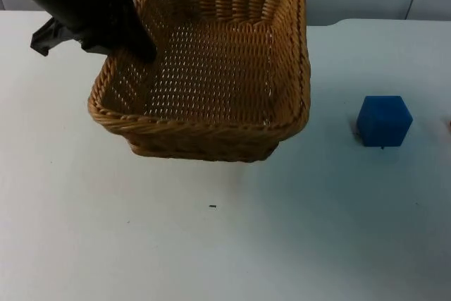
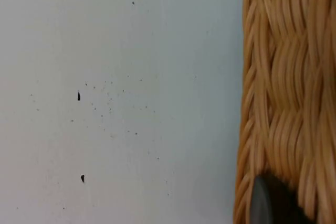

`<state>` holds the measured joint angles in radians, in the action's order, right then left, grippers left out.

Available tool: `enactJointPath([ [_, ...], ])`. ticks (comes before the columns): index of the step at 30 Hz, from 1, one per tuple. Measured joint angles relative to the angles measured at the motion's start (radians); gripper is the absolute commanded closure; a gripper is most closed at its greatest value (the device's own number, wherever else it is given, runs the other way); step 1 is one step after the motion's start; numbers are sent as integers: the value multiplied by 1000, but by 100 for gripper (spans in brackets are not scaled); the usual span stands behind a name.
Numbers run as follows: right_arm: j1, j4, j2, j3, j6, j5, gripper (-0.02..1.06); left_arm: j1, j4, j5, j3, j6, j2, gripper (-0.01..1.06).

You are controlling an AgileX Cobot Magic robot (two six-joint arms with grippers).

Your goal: Pick up the basket with the left hand and place the blue cube into the basket with the right hand.

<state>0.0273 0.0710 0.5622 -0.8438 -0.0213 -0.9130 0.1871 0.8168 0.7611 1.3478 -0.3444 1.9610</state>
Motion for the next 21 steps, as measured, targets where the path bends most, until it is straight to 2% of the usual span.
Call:
enactJointPath([
  [4, 0, 8, 2, 0, 0, 0, 0, 0, 2, 17, -17, 34, -18, 105],
  [12, 0, 9, 56, 0, 0, -2, 0, 0, 11, -25, -95, 42, -24, 105],
  [17, 0, 11, 187, -47, -4, -13, 0, 0, 22, -43, -97, 38, -32, 105],
  [21, 0, 68, 326, -144, -46, -22, 0, 0, 36, -64, -97, 38, -39, 105],
])
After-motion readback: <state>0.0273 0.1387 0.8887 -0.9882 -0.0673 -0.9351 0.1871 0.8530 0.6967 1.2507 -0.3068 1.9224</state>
